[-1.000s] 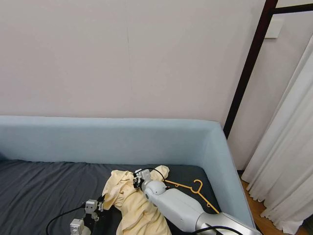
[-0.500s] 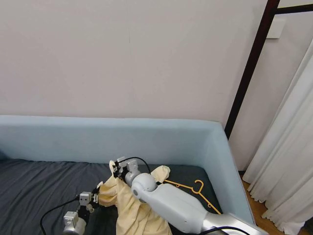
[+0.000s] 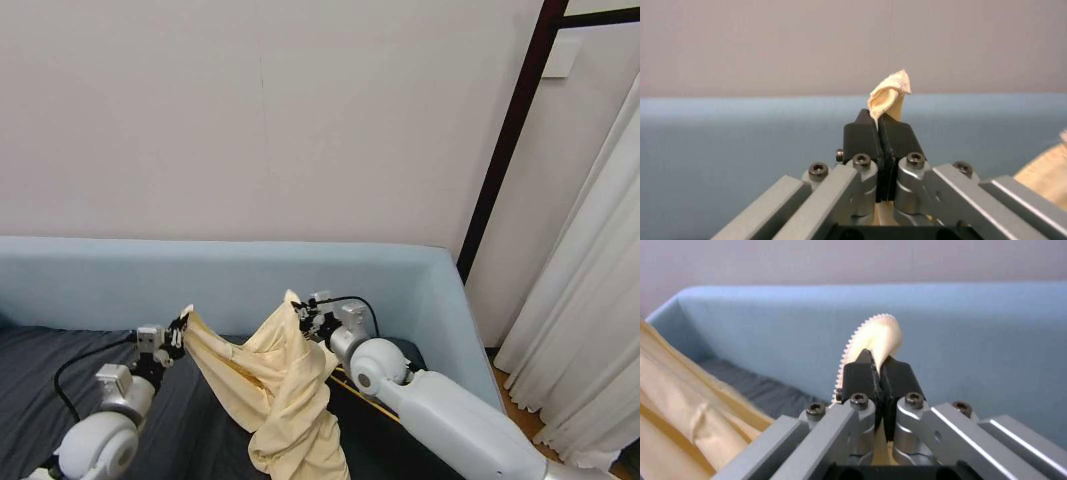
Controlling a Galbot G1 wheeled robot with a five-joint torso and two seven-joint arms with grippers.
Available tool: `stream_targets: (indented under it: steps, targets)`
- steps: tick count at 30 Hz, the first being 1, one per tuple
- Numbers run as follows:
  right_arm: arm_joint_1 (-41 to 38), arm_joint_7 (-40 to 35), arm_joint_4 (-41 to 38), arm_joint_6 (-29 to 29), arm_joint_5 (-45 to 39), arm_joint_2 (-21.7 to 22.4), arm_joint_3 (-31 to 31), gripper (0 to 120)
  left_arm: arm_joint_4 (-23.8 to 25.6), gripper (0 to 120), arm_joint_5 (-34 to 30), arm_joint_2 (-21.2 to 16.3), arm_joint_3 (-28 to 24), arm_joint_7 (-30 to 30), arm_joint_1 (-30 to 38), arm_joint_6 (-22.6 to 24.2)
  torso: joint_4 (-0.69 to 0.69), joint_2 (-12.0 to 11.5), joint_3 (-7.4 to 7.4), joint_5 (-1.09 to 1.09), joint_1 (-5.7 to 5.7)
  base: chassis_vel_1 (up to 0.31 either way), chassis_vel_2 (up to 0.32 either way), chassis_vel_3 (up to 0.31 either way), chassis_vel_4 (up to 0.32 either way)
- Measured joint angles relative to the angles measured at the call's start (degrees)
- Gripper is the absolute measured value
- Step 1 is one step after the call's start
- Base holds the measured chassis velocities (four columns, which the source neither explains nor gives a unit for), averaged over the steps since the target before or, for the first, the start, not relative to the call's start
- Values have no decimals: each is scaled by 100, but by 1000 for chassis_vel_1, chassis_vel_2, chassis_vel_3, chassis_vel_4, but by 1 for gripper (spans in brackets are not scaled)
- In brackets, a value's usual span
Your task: Pick up the clothes from the sofa and hang them on the clothes hanger.
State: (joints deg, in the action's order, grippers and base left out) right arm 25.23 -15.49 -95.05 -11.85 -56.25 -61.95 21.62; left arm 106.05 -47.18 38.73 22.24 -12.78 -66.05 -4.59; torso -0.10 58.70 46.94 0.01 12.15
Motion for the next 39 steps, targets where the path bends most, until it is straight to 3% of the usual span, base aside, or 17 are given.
stream_targets:
  steps: [10, 18, 23, 33, 39]
  targets:
    - [316, -10, -1287, 121, -250, 1266, -1208, 0, 305, 0, -668, -927, 401, -35, 514, 153, 0, 0, 0, 0, 0, 0, 0, 0, 0]
    - [213, -89, -1958, 256, -728, 1678, -1626, 0, 564, 0, -1000, -1310, 464, -26, 951, 201, 0, 0, 0, -1, 0, 0, 0, 0, 0]
    - [459, -88, -2444, 348, -820, 1903, -1875, 0, 869, 0, -1009, -1349, 905, -116, 606, 242, 2, 0, 0, -2, 0, 0, 0, 0, 0]
    - [963, -133, -3515, 306, -1090, 2385, -2438, 0, 1719, 0, -992, -1115, 2851, -420, -1007, 579, 2, 1, -1, -2, -1, 0, 0, 0, 0]
    - [1017, -338, -3805, 243, -1258, 2309, -2506, 0, 1918, 0, -991, -1071, 3118, -508, -1113, 763, 1, 1, -1, -1, 0, 0, 0, 0, 0]
